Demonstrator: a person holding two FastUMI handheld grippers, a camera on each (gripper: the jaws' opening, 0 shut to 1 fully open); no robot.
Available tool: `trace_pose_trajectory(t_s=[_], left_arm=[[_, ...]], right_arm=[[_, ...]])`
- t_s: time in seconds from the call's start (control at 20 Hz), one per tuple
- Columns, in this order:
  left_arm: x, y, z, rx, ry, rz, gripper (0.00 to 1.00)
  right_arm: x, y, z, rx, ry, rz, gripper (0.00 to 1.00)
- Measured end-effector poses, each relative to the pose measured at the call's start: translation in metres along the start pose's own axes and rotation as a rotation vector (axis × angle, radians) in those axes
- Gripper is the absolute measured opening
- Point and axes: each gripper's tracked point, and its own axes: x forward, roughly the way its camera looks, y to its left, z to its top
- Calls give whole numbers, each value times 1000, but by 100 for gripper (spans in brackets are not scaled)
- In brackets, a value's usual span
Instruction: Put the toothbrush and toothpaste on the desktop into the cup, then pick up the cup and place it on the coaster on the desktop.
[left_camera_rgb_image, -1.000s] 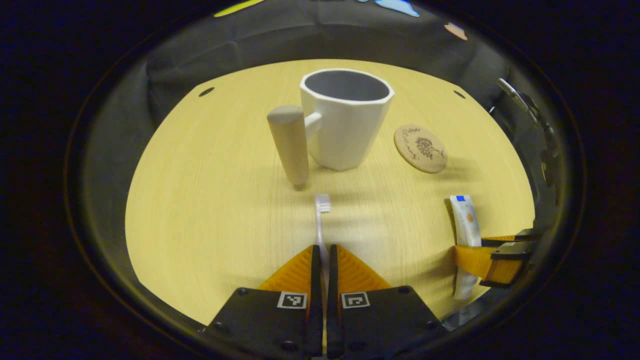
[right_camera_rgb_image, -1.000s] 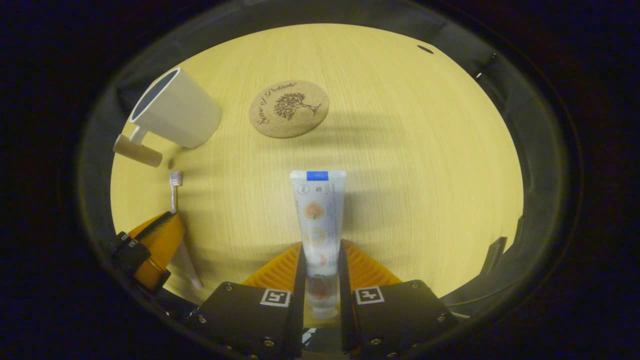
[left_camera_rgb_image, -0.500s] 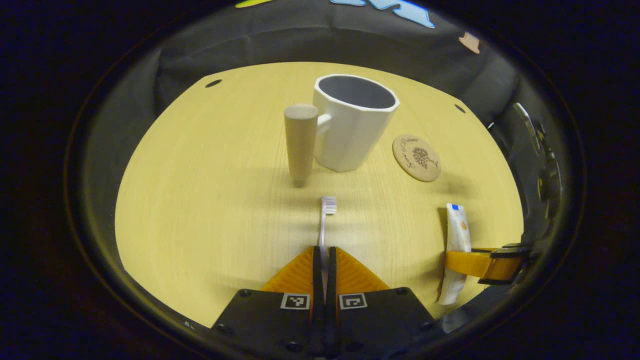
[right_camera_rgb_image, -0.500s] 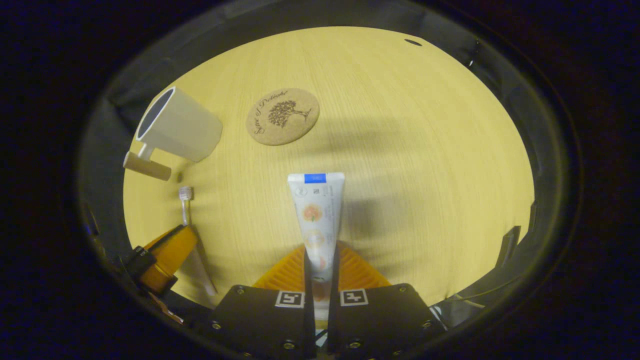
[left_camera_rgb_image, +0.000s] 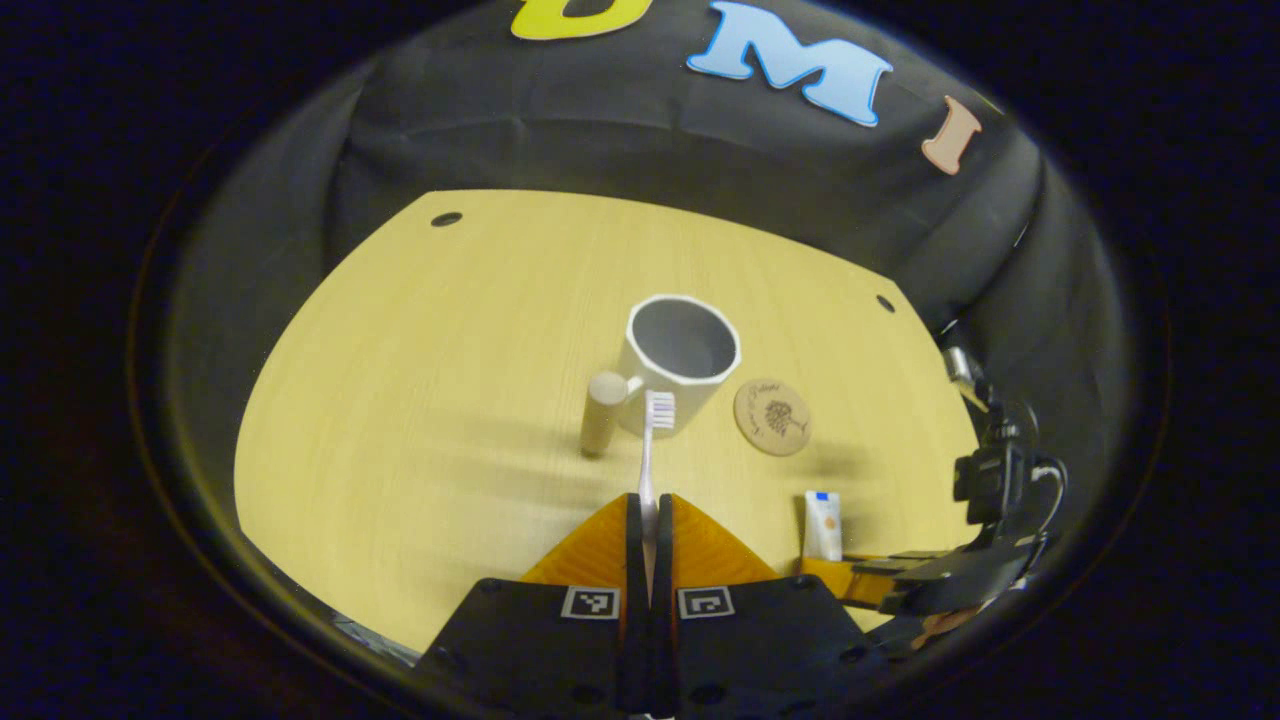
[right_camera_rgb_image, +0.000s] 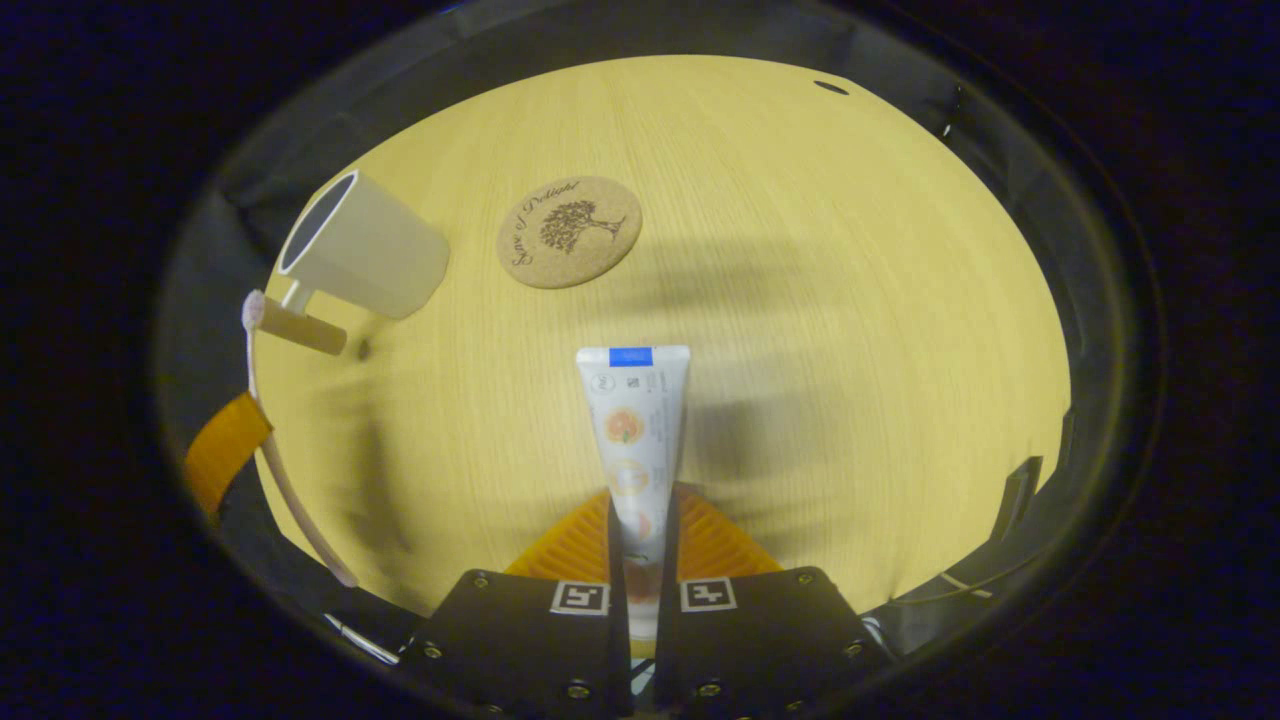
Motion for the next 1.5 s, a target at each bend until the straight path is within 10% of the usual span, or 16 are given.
trace_pose_trajectory(t_s=[0.65, 1.5], left_arm=[[14, -24, 164, 26, -226, -74, 7], [113, -35, 183, 181, -377, -43, 7]], right_arm=[[1, 0, 1, 7, -15, 7, 12], [0, -1, 1, -15, -6, 48, 12]])
